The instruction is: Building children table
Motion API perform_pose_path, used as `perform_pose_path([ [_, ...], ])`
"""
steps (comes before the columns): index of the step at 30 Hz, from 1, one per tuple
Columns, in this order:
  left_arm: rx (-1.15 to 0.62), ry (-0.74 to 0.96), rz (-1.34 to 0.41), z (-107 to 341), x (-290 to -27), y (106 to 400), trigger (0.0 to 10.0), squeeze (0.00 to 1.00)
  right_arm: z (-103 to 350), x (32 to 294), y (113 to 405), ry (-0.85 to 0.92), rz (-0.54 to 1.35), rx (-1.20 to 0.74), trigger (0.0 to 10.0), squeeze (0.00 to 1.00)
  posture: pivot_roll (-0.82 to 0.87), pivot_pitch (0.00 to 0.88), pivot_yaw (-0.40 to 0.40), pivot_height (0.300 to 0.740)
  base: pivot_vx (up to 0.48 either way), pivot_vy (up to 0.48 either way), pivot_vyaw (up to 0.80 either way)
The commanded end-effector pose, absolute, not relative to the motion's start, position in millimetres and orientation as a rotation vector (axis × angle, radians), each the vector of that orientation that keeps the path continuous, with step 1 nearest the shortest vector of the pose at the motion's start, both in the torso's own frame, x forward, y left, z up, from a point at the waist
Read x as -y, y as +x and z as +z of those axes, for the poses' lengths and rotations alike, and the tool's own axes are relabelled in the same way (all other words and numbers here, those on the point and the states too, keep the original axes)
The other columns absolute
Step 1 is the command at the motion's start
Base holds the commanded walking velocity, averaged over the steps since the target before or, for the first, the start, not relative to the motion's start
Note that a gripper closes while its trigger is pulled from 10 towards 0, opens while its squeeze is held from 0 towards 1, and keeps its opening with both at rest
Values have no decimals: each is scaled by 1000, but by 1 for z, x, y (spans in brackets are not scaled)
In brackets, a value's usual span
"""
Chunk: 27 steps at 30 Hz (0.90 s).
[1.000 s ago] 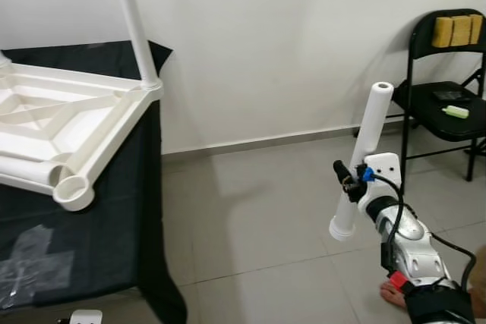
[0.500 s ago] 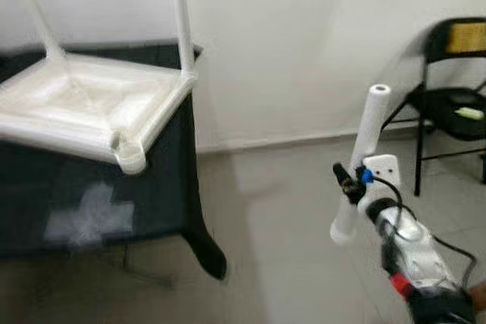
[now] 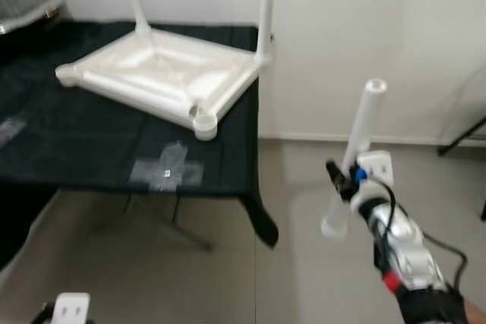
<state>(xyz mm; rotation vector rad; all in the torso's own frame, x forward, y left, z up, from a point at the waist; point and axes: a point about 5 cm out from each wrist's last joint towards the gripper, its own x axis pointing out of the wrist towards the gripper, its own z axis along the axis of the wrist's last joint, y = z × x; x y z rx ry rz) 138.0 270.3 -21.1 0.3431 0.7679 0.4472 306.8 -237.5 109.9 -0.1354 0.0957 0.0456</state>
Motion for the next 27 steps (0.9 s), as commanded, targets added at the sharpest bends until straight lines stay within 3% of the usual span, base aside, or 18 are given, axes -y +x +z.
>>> perform_pose_path([
  [1,-760,334,431,-21,-269,137,10000,0,109,240,305,-141,33,-97,10000,0,110,99,-20,740,0,0,0],
  [5,-556,256,365,5,-258,154,10000,0,111,239,307,-144,27,-90,10000,0,109,89,-21,740,0,0,0],
  [8,-498,320,361,20,-258,160,10000,0,114,241,307,-162,15,-74,10000,0,116,84,-23,740,0,0,0],
  [10,-484,357,400,28,-263,161,10000,0,115,241,306,-172,3,-68,10000,0,115,84,-22,740,0,0,0],
  [13,-384,447,612,59,-288,160,10000,0,121,247,306,-211,-52,-39,10000,0,122,76,-27,740,0,0,0],
  [14,-384,447,612,59,-288,160,10000,0,121,247,306,-211,-52,-39,10000,0,122,76,-27,740,0,0,0],
  [16,-212,459,692,94,-295,168,10000,0,131,252,306,-253,-111,17,10000,0,123,75,-29,740,0,0,0],
  [18,-212,459,692,94,-295,168,10000,0,131,252,306,-253,-111,17,10000,0,123,75,-29,740,0,0,0],
  [20,-127,422,656,108,-289,175,10000,0,136,252,306,-271,-129,47,10000,0,124,72,-30,740,0,0,0],
  [22,27,333,479,136,-259,197,10000,0,152,243,305,-285,-117,130,10000,0,122,71,-29,740,0,0,0],
  [23,27,333,479,136,-259,197,10000,0,152,243,305,-285,-117,130,10000,0,122,71,-29,740,0,0,0],
  [25,127,298,323,159,-224,214,10000,0,166,225,304,-250,-52,199,10000,0,120,68,-25,740,0,0,0],
  [27,148,276,294,165,-213,218,10000,0,170,216,304,-244,-16,215,10000,0,118,68,-24,740,0,0,0],
])
